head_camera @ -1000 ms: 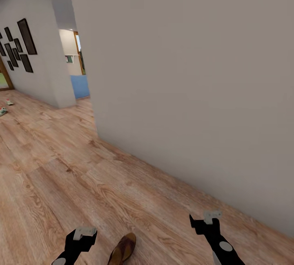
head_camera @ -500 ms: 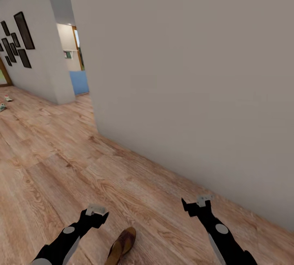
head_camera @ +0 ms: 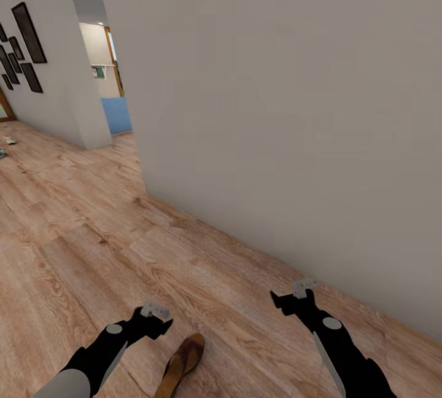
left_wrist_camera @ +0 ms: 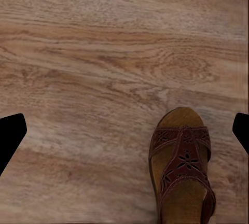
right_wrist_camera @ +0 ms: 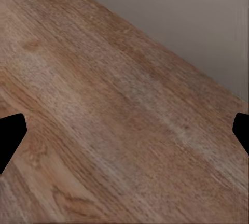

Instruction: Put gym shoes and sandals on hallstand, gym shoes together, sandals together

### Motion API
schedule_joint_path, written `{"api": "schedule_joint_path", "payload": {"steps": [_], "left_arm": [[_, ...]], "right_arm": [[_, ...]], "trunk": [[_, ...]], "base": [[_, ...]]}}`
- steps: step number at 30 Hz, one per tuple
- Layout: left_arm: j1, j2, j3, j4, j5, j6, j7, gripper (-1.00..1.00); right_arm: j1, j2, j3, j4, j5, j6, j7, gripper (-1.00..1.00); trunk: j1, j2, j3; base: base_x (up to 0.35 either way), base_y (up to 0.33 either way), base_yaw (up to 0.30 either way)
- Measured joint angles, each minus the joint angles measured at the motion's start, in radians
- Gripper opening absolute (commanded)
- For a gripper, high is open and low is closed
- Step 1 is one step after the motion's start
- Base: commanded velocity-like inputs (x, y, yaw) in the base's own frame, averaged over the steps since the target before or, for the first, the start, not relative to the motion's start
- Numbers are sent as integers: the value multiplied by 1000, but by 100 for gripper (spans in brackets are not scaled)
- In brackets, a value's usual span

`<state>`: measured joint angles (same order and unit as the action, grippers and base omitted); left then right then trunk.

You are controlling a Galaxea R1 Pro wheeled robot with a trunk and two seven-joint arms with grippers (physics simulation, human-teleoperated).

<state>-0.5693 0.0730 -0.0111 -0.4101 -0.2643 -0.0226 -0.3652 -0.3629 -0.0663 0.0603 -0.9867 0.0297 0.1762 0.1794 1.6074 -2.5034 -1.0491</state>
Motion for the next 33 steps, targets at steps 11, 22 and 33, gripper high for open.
{"api": "schedule_joint_path", "payload": {"steps": [11, 22, 33], "left_arm": [[5, 3, -2, 4, -14, 1, -22, 100], [9, 2, 2, 4, -14, 1, -17, 100], [12, 2, 5, 6, -14, -3, -16, 100]], "right_arm": [[0, -2, 0, -1, 1, 6, 28, 100], [0, -38, -1, -4, 0, 7, 35, 100], [0, -48, -3, -4, -1, 7, 35, 100]], "trunk": [[1, 0, -8], [6, -3, -50], [11, -6, -93]], "base": [[0, 0, 0], [0, 0, 0], [0, 0, -211]]}}
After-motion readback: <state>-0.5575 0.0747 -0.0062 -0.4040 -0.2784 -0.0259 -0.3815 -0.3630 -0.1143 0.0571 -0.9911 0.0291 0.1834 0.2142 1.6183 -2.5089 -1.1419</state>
